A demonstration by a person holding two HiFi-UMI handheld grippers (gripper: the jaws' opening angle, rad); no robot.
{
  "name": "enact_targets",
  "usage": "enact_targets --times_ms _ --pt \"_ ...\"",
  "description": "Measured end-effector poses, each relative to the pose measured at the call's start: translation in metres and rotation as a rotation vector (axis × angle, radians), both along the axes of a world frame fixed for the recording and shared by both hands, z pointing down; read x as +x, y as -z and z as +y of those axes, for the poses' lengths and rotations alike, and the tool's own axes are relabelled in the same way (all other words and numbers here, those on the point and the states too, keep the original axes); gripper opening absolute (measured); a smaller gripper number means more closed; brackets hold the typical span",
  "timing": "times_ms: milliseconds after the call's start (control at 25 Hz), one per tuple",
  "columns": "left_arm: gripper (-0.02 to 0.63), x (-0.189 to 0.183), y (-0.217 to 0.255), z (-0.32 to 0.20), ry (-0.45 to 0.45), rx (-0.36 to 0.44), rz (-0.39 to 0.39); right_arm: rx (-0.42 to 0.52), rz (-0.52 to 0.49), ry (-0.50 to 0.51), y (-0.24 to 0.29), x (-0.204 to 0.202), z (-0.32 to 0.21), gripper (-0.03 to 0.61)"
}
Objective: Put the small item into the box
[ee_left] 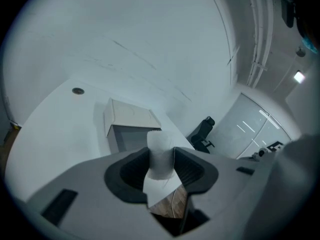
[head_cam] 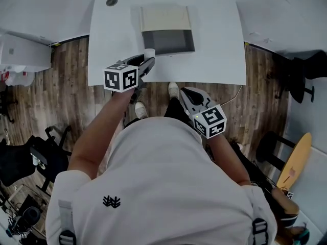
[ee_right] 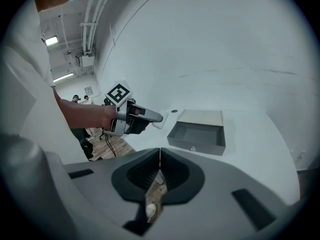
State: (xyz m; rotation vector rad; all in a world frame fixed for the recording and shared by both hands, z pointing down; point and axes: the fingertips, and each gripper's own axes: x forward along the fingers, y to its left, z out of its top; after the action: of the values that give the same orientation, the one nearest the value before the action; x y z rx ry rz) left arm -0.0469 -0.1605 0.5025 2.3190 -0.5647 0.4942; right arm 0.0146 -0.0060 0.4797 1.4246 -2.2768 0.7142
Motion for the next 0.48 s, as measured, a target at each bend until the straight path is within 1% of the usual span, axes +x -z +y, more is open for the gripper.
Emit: enact_targets --times_ms 160,320,480 --pt "0.160 0.014 -0.014 -0.020 0.042 -0.023 -0.038 0.012 0.001 0.043 0.000 0.021 -0.031 0.008" --pt "0.160 0.035 -0.031 -0.041 0.098 -0.044 -0.102 0.017 -0.016 0.116 0.000 0.056 -0.063 0.008" --pt "0.160 0.048 -0.055 -0.056 0.156 -0.073 -0.175 0.013 -0.048 0.156 -0.007 0.090 -0.089 0.008"
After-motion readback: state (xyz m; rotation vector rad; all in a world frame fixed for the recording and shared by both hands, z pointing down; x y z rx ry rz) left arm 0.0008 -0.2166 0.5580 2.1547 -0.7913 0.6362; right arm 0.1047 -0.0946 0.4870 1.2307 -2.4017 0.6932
